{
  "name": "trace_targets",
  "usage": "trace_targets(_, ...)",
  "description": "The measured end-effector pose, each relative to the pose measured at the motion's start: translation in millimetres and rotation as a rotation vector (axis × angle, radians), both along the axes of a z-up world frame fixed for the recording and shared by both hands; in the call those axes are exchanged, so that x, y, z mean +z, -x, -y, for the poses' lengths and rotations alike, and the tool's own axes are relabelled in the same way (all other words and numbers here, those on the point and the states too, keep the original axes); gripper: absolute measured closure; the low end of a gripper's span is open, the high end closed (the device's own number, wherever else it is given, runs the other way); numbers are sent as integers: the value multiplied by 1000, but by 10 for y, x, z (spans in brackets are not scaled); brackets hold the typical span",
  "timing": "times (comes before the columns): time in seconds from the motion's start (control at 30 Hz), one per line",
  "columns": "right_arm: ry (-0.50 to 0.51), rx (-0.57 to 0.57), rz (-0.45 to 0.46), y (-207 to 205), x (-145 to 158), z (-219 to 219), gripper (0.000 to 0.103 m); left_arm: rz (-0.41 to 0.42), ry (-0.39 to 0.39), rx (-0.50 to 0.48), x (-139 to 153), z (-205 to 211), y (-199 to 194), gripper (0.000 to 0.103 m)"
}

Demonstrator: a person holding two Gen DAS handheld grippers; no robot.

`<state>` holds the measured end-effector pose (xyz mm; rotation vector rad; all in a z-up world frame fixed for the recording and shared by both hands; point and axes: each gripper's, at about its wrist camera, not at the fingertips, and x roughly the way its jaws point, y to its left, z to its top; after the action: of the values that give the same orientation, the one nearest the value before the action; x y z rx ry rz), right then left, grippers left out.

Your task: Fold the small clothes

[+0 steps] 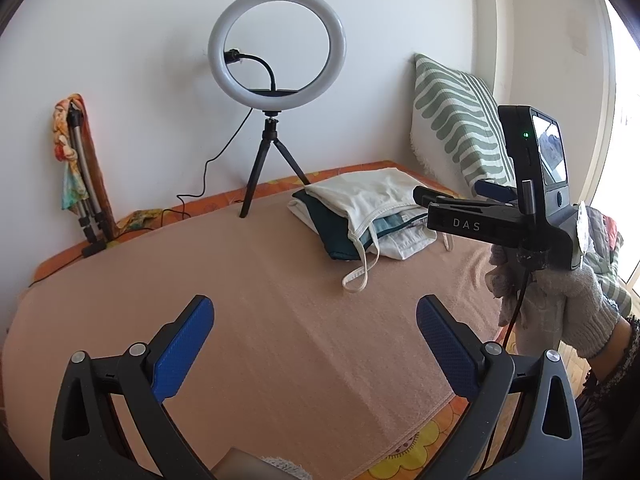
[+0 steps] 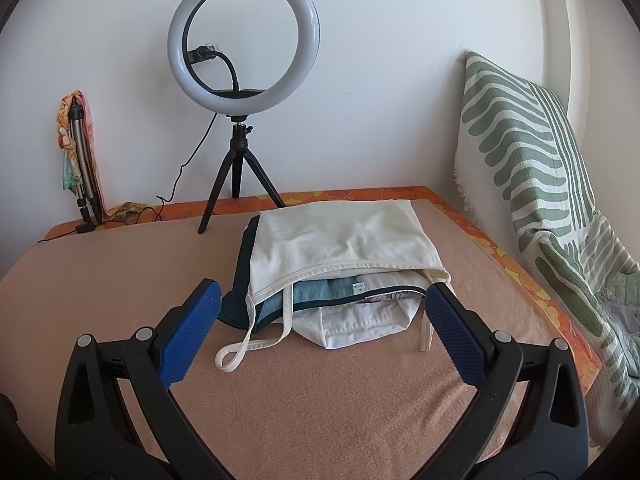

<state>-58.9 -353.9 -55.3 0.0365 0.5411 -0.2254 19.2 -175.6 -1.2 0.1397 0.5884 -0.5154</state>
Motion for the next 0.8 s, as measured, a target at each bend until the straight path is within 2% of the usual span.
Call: trace_targets(0.8, -14, 20, -11, -21, -36, -23, 0, 37, -12, 10, -8, -32, 49, 2)
